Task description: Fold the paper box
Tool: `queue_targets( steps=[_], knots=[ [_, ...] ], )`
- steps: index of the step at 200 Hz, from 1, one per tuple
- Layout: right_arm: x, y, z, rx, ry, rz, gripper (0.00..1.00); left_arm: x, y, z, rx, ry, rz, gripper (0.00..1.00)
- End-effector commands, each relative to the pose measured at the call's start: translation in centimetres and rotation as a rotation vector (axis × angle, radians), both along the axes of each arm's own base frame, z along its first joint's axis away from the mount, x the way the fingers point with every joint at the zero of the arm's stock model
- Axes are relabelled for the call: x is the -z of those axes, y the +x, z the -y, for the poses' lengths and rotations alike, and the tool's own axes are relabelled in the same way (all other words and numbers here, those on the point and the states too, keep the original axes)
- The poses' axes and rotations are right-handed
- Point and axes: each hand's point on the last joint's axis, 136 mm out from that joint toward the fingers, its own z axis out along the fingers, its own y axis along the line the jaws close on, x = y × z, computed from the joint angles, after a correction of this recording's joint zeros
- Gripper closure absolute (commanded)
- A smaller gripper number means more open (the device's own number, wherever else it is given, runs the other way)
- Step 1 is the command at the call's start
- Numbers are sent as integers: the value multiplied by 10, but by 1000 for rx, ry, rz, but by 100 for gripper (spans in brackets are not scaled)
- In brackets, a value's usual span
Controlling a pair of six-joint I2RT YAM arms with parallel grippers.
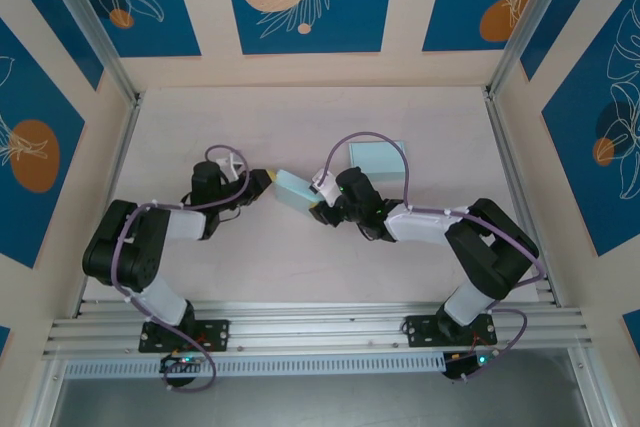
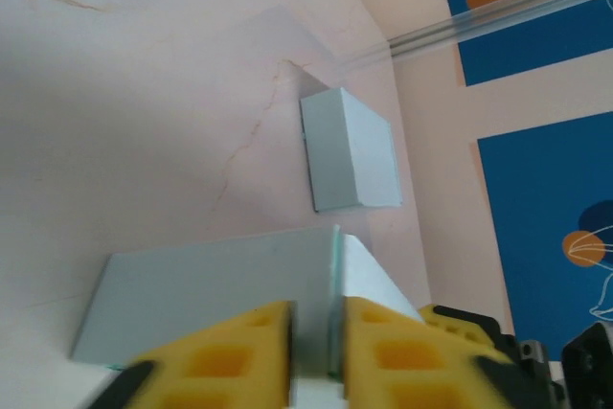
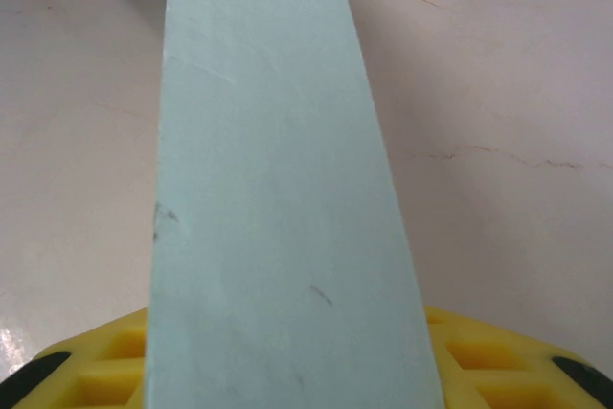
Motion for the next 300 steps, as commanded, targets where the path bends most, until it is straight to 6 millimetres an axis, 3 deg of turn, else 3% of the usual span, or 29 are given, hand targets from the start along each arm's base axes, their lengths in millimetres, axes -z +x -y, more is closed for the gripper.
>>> queue_targets(
  steps=[1,23,36,41,54,80,100,124,187,213,234,266,300],
  knots=[
    [8,1,-2,7,-18,-10,87,99,-47,-18,-32,154,-342,91],
    [8,-1,0,6,-29,-4,87,100,-48,-18,-27,159,-342,91],
    [8,-1,0,5,-39,3,87,90,-45,-16,-22,146,-315,87],
    [8,-1,0,5,-44,6,87,85,-43,-15,-20,142,-304,81],
    [7,-1,0,-3,-55,18,87,65,-36,-15,-21,143,-254,55],
    [8,-2,-4,-34,-74,29,86,17,-20,-23,-42,247,-116,39],
    [8,-4,-8,-68,-75,24,86,-15,-9,-30,-45,346,-1,15],
    [8,-1,-12,-82,-73,23,87,-29,-4,-22,19,373,67,0],
    [7,2,-16,-85,-76,20,85,18,-4,-7,109,404,-27,4],
    [3,3,-14,-62,-67,9,72,40,-11,1,139,421,-72,12],
    [-8,3,-12,-26,-36,-17,52,55,-15,0,123,424,-112,29],
    [-55,-2,-7,71,111,-99,24,68,-17,-1,107,425,-143,34],
    [-111,-1,21,328,287,-224,13,69,-14,2,112,430,-143,35]
  ],
)
